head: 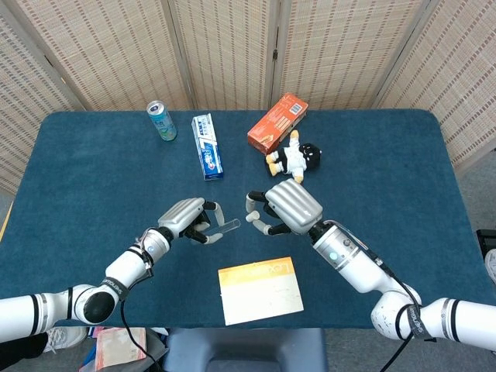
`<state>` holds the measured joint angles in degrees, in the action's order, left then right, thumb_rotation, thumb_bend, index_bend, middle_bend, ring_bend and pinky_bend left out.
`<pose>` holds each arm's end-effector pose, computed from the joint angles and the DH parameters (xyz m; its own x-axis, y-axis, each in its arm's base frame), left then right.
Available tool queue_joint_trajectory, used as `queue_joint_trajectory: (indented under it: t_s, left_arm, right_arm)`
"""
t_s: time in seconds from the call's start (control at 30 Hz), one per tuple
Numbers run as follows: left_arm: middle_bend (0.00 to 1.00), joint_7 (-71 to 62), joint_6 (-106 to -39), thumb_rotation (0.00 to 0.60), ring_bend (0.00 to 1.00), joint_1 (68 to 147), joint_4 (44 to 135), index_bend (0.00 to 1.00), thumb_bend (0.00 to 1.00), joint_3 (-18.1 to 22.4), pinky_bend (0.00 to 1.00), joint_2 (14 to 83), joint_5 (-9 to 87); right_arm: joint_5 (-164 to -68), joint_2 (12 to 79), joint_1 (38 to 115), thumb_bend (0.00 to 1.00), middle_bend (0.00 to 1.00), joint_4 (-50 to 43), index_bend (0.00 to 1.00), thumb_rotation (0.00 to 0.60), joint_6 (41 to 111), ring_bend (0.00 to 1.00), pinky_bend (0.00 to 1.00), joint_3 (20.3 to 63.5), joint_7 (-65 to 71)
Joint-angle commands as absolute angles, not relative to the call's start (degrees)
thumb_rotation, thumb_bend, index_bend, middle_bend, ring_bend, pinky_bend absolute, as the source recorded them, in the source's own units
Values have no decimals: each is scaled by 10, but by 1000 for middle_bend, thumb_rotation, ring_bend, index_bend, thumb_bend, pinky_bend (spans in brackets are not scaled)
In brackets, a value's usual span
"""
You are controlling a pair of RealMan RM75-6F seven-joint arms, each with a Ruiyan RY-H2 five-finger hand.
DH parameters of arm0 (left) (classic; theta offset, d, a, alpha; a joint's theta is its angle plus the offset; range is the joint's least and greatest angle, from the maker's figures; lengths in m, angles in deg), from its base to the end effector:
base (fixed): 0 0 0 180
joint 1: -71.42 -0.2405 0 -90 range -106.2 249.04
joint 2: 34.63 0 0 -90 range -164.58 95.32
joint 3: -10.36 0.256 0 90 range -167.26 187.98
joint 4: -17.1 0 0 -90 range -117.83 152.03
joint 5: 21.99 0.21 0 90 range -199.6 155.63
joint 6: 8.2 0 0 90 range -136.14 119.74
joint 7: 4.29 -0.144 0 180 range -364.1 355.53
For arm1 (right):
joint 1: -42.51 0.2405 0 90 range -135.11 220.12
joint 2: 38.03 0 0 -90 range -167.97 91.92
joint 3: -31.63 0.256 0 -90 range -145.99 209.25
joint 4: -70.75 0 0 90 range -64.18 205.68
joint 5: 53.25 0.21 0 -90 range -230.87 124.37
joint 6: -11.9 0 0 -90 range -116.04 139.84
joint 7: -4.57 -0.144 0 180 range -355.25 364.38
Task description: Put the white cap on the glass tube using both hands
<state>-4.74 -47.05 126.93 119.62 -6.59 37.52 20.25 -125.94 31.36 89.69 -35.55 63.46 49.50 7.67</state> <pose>-0.0602 0.3595 0.0349 0.0340 0.5932 0.8043 0.9638 -0.2323 0.1307 -0.0476 -0.3362 0.0788 0.2506 -0.2599 0.9325 -0.8009 -0.5969 0.0489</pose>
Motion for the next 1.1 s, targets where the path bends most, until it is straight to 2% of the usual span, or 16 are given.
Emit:
queue_joint_trajectory:
  t_s: [0.03, 1.1]
  left_arm:
    - [1000, -42, -470, 600, 1000, 1272, 1199, 568, 398, -66, 1000, 376, 200]
    - [1000, -27, -473, 600, 1000, 1308, 1205, 563, 399, -52, 1000, 377, 173]
  right_arm:
    - [-1259, 315, 899, 449, 1000, -356, 645, 600, 635, 1000, 1000, 493, 78]
    - [-1257, 318, 915, 449, 1000, -359, 645, 600, 638, 1000, 1000, 476, 75]
